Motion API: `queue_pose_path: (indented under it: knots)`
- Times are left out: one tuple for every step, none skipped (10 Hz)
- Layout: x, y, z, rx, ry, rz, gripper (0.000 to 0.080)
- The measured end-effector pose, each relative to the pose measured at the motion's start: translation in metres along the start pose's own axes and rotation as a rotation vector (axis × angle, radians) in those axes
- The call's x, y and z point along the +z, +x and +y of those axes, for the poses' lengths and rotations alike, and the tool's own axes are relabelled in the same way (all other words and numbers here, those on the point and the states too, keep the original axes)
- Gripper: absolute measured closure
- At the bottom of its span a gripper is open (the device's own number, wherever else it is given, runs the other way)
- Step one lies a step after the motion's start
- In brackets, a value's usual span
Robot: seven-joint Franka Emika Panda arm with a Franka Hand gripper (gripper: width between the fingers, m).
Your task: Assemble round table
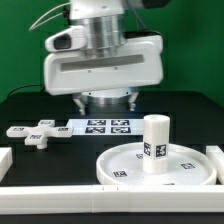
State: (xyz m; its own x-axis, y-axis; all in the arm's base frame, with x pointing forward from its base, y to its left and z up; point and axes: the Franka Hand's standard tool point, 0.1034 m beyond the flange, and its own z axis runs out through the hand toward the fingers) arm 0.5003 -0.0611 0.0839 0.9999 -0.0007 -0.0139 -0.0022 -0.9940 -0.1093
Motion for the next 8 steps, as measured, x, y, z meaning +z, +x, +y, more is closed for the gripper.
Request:
queue_pose_path:
  knots:
    - [0.002,-0.008,0.016,0.027,0.003,-0.005,0.0151]
    - [0.002,-0.007,0.015,0.111,0.002,-0.003,0.0151]
    - [0.003,-0.007,0.013,0.081,0.002,-0.004,0.0151]
    - [0.003,-0.007,0.014,0.068,0.002,-0.005,0.0151]
    - [0.003,-0.007,0.014,0.069,0.002,-0.005,0.0151]
    - [0.004,-0.007,0.015,0.024,-0.004,-0.004,0.0151]
    - [0.006,-0.007,0.025,-0.216,-0.042,0.017,0.0151]
    - [0.006,-0.009,0.032,-0.374,-0.071,0.031,0.0151]
